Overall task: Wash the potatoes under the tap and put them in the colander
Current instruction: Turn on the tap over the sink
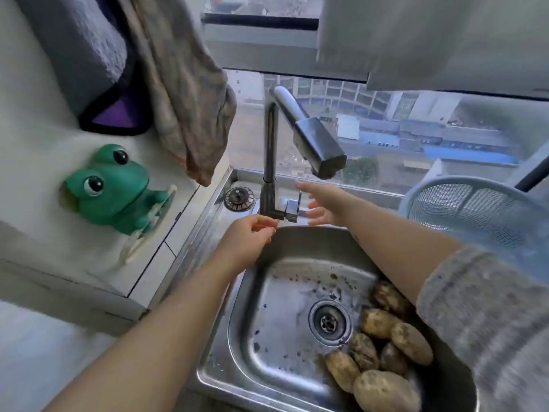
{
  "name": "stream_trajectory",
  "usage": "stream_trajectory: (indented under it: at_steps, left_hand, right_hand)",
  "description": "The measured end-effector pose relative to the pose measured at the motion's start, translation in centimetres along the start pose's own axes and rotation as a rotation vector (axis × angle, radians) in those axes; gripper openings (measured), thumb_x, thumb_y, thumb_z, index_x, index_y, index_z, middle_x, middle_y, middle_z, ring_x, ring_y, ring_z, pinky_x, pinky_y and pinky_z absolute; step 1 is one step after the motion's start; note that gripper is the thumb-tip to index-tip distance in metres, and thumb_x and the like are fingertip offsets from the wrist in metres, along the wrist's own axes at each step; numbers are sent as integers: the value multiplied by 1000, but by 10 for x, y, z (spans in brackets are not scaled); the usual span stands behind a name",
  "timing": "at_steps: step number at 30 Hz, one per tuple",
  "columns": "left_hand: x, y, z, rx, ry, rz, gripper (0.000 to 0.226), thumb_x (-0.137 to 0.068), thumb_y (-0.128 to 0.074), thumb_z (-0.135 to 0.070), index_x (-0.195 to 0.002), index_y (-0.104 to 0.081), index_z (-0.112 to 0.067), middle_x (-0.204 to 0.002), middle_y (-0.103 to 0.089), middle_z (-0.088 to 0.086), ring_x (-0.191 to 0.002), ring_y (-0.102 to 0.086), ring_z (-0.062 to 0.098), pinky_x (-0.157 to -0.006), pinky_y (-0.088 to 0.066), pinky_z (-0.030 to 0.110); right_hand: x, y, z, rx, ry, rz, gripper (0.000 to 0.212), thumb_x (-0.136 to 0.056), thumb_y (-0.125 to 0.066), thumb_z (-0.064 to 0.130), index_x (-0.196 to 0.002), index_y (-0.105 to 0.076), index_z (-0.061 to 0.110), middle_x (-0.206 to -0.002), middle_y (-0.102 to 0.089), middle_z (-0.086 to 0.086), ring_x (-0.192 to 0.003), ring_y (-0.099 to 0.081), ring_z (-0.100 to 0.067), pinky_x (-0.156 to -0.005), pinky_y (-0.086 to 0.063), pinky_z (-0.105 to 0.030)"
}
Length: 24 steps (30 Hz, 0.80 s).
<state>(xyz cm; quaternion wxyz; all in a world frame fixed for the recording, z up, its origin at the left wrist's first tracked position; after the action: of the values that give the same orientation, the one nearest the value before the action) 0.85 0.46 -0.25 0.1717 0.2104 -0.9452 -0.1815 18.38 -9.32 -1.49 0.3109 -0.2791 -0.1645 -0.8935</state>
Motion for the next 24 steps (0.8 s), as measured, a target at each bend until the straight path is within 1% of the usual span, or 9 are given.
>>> stream_trajectory:
  at_steps: [3, 7, 9, 10, 12, 18, 19, 21, 24]
  left_hand:
    - [-8, -3, 1, 21, 15, -37, 18, -97, -51, -9, -93, -62, -23, -103, -67, 8, -90, -62, 15, -69, -45, 13]
    - [-15, -9, 8, 34, 43, -41, 18, -96, -53, -11, -93, -62, -26, -102, -68, 6, -91, -64, 15, -73, -47, 16]
    - [-17, -12, 9, 35, 49, -41, 18, -96, -54, -12, -93, -62, -27, -100, -68, 3, -92, -65, 14, -73, -47, 19]
    - [-18, -13, 10, 38, 54, -42, 19, -96, -54, -12, -92, -62, -29, -99, -68, 2, -92, -65, 13, -72, -47, 21]
    - [-20, -16, 9, 38, 59, -37, 23, -96, -53, -12, -88, -61, -32, -100, -68, 0, -90, -65, 11, -71, -45, 21]
    - [-24, -20, 12, 38, 74, -23, 24, -97, -52, -11, -89, -60, -32, -96, -67, -4, -86, -65, 7, -73, -46, 18]
    - [-24, -20, 13, 40, 77, -25, 24, -97, -52, -10, -90, -61, -32, -96, -67, -5, -85, -65, 7, -72, -45, 18]
    - [-25, -19, 14, 43, 84, -33, 24, -97, -51, -10, -90, -61, -31, -96, -67, -5, -86, -65, 7, -71, -45, 18]
    - [-25, -17, 13, 53, 94, -43, 21, -98, -51, -11, -93, -62, -29, -98, -66, -5, -88, -65, 7, -72, -46, 18]
  right_hand:
    - [-12, -5, 4, 25, -24, -1, 59, -91, -63, 40, -133, -41, 4, -126, -45, -22, -106, -52, -34, -85, -49, -45]
    - [-29, -8, -3, 64, 14, -77, 24, -90, -62, 24, -99, -54, 3, -97, -57, -16, -88, -60, -28, -80, -54, -40]
    - [-32, -5, -5, 46, 27, -85, 15, -89, -60, 19, -85, -55, 6, -86, -58, -13, -83, -62, -27, -79, -55, -38]
    - [-34, -3, -6, 41, 29, -79, 14, -88, -60, 18, -82, -54, 6, -82, -58, -13, -82, -62, -28, -78, -55, -38]
    - [-37, 0, -7, 32, 43, -55, 13, -88, -59, 15, -81, -54, 5, -81, -58, -14, -80, -61, -29, -79, -56, -37]
    - [-42, 8, -20, -90, 55, -5, 9, -87, -57, 9, -80, -56, 4, -94, -60, -21, -88, -61, -32, -88, -56, -41]
    - [-43, 9, -20, -96, 54, 2, 9, -88, -57, 9, -80, -56, 4, -95, -60, -21, -88, -62, -32, -87, -56, -40]
    - [-44, 10, -20, -88, 46, 25, 8, -88, -57, 9, -83, -57, 3, -97, -61, -22, -88, -63, -32, -78, -57, -36]
    - [-44, 11, -19, -79, 43, 51, 8, -88, -56, 9, -85, -57, 1, -93, -59, -20, -80, -63, -28, -66, -54, -31]
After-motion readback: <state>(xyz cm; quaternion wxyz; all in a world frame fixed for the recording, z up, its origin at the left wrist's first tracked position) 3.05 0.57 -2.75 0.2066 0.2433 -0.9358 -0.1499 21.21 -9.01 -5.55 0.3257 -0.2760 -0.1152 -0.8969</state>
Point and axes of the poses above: each hand's wrist, its own x-axis away from the middle knuckle, its own y-axis out of the back of the hand, z = x × y, the point moved 1 cm from there along -x, towards the middle knuckle
